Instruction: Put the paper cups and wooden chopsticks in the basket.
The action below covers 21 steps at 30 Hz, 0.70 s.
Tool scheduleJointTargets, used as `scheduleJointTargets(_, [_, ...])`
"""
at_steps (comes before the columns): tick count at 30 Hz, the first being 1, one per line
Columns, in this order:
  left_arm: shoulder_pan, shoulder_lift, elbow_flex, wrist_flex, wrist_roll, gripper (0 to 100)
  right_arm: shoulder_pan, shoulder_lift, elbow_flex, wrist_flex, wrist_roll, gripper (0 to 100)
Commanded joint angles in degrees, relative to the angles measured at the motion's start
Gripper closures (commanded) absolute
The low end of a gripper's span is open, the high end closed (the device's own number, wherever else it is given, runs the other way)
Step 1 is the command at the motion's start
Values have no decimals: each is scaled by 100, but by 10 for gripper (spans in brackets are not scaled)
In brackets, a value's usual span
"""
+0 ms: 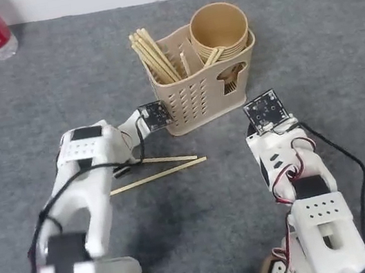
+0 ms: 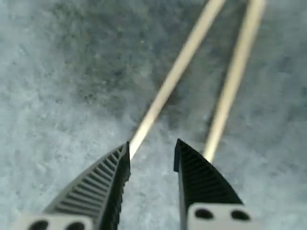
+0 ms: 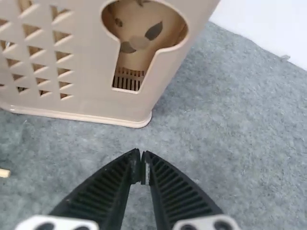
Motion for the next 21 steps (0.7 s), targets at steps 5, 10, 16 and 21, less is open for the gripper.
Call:
scheduleJointTargets(5, [-70,905,-787,-158,-651,958,-31,-101,-35,-127,88,991])
scheduleJointTargets(10, [-26,1204,-1226,695,-1213,947,-31,-101,-44,-127,88,991])
scheduleJointTargets(16, [62,1793,-2026,1758,-1486,979,-4,-101,-44,-127,88,991])
scheduleJointTargets(21, [53,2004,-2308,1969,-1345,934,-4,-101,-44,-127,88,991])
